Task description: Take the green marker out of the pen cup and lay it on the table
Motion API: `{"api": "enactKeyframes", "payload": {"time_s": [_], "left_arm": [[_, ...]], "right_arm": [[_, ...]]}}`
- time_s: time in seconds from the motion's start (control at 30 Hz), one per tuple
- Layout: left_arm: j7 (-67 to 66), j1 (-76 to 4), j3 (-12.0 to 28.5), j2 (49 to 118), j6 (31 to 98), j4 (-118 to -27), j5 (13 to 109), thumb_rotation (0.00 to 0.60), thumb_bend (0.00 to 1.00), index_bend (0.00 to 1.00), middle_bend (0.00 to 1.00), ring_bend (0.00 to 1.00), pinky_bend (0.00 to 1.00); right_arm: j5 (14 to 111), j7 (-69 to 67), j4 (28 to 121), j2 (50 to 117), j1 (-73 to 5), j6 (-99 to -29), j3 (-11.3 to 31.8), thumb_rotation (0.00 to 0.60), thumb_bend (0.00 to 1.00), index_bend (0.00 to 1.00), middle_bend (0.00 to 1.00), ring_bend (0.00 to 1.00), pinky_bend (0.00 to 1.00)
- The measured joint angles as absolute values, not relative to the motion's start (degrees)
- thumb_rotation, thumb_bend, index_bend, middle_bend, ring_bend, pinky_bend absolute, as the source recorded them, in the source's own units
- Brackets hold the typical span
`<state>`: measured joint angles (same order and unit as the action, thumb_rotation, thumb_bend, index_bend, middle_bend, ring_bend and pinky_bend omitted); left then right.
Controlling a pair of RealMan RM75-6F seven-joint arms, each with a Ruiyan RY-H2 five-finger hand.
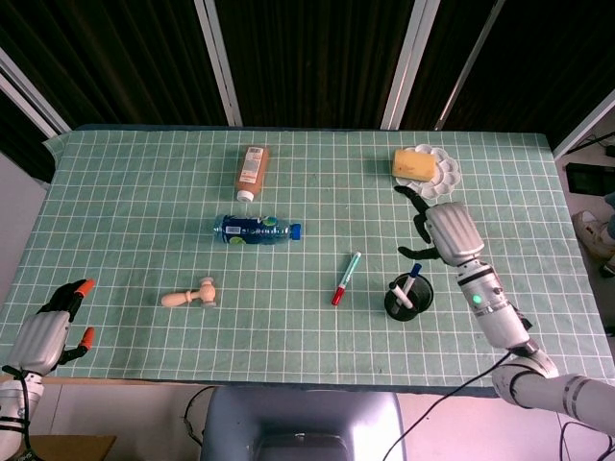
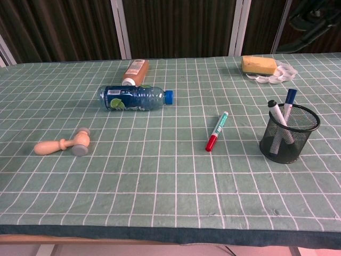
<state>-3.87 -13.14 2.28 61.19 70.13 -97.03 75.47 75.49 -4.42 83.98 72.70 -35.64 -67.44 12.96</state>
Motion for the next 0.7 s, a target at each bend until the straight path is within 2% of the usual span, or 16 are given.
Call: {"api": "enactKeyframes", "payload": {"time_s": [0.07, 0.13, 0.27, 0.37, 0.5, 0.7], "left_arm": [[-4.3, -13.2, 2.3, 61.3, 70.1, -97.0, 75.4, 0.6, 0.47, 0.08, 0.03, 0.03, 0.29], [-4.6, -13.2, 2.3, 61.5, 70.1, -96.9, 75.2, 0.6, 0.47, 0.08, 0.03, 0.04, 0.29], [-5.8, -13.2, 2.4, 61.9, 70.7, -96.8, 75.1, 0.6, 0.47, 0.08, 0.03, 0.03, 0.29], [-6.7, -13.1, 2.3, 62.3, 71.2, -96.8, 75.5, 0.6, 0.47, 0.08, 0.03, 0.04, 0.29], [-7.6, -13.2, 2.1, 62.7, 71.4, -96.8, 76.1, 0.6, 0.47, 0.08, 0.03, 0.04, 0.29], [-7.7, -13.0, 2.2, 63.0, 72.1, -96.5, 76.3, 0.6, 0.47, 0.08, 0.03, 0.03, 0.29]], "right_arm": [[76.0, -5.7, 85.8, 70.7, -32.0, -71.3, 12.3, 0.6, 0.21, 0.3, 0.57, 0.53, 0.66], [76.3, -7.2, 87.6, 68.5, -27.6, -75.1, 11.2, 0.6, 0.2, 0.25, 0.41, 0.35, 0.54], [76.3, -10.2, 89.0, 66.3, -20.2, -80.6, 8.7, 0.6, 0.18, 0.18, 0.22, 0.17, 0.29], [76.2, -12.1, 88.3, 66.1, -16.1, -82.6, 6.4, 0.6, 0.18, 0.14, 0.15, 0.12, 0.23], [75.7, -12.0, 88.3, 65.2, -14.4, -80.8, 4.6, 0.6, 0.18, 0.05, 0.07, 0.06, 0.19], [76.0, -7.8, 89.4, 64.9, -14.2, -79.5, 4.3, 0.6, 0.18, 0.02, 0.06, 0.05, 0.18]]}}
